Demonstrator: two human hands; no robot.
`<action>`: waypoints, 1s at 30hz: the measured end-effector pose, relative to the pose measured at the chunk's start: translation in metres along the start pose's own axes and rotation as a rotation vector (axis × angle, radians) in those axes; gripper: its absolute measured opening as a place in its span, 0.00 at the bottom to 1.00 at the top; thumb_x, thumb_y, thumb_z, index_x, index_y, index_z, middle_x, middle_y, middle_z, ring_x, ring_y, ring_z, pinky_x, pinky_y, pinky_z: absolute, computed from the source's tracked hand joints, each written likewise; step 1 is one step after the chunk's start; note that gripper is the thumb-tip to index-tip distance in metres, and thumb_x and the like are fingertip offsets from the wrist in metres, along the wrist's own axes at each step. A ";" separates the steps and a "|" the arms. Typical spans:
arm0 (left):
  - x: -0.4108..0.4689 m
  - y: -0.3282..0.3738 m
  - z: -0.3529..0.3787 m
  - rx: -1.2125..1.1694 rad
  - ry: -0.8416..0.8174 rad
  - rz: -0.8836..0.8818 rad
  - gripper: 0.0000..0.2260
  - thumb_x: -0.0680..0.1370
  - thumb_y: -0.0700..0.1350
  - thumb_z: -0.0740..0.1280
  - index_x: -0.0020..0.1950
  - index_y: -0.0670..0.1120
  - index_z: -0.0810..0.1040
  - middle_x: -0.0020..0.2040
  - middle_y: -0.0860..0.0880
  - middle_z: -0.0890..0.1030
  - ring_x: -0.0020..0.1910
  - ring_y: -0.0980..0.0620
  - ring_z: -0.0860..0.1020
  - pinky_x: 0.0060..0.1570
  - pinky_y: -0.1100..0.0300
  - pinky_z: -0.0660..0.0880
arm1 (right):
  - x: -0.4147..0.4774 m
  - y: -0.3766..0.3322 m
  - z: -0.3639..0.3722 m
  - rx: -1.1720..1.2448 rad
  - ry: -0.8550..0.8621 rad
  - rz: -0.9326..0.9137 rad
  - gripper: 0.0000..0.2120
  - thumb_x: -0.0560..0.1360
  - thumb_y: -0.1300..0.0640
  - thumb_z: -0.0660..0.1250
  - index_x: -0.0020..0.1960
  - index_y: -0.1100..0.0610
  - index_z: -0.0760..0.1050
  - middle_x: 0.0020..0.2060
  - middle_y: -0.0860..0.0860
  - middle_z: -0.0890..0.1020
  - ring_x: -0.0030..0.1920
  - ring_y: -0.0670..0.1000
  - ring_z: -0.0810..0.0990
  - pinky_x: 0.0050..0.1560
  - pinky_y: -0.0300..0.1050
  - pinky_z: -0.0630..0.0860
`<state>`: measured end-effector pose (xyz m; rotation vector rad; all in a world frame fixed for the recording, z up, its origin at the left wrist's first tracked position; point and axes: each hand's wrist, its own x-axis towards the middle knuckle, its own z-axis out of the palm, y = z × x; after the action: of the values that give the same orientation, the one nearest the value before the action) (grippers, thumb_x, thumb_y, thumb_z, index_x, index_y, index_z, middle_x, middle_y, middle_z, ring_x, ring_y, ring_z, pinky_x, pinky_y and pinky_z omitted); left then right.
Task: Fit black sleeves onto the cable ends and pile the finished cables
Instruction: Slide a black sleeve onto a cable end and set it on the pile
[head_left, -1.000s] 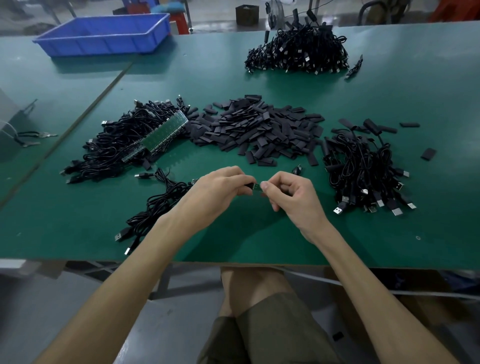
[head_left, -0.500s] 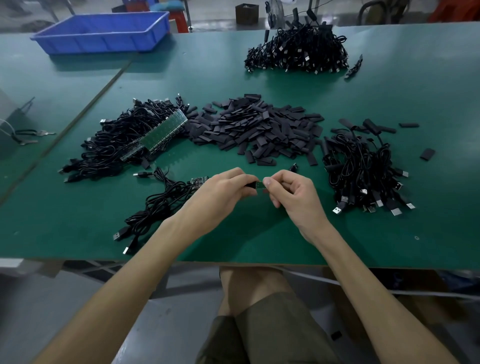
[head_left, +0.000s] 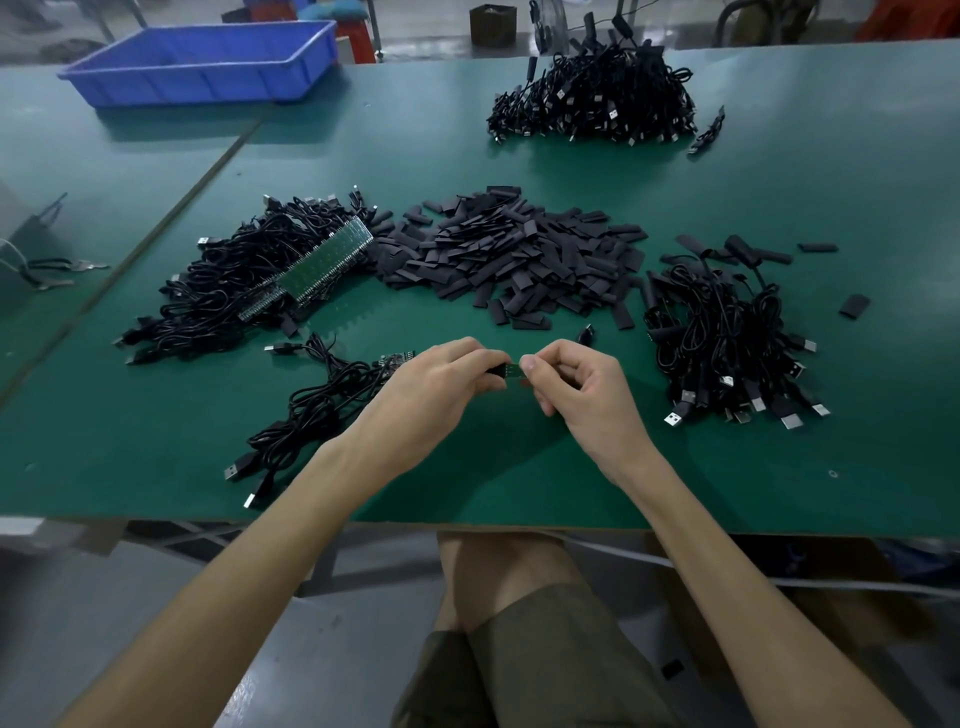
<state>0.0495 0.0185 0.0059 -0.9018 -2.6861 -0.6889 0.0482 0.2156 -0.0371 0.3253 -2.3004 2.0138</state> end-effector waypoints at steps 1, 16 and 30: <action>-0.001 0.000 0.000 0.001 0.005 0.014 0.12 0.82 0.42 0.67 0.63 0.39 0.80 0.50 0.44 0.80 0.46 0.43 0.78 0.47 0.49 0.76 | 0.000 0.000 0.000 0.014 -0.001 0.005 0.11 0.82 0.53 0.69 0.41 0.55 0.79 0.27 0.48 0.76 0.31 0.48 0.73 0.40 0.47 0.72; 0.000 -0.008 0.000 -0.104 -0.001 0.019 0.10 0.82 0.37 0.67 0.62 0.39 0.81 0.46 0.48 0.80 0.39 0.56 0.77 0.46 0.53 0.78 | 0.001 -0.002 0.002 -0.018 -0.016 0.013 0.11 0.82 0.55 0.68 0.42 0.57 0.79 0.27 0.49 0.75 0.31 0.52 0.72 0.47 0.67 0.76; 0.001 0.005 0.001 -0.034 -0.035 0.031 0.11 0.83 0.41 0.65 0.63 0.40 0.80 0.49 0.43 0.79 0.45 0.42 0.78 0.46 0.45 0.77 | 0.002 0.000 0.001 -0.040 -0.068 -0.014 0.10 0.82 0.52 0.68 0.45 0.55 0.82 0.29 0.55 0.78 0.31 0.57 0.73 0.36 0.62 0.71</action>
<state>0.0515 0.0232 0.0072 -0.9709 -2.6919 -0.7207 0.0464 0.2148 -0.0373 0.4118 -2.3669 1.9778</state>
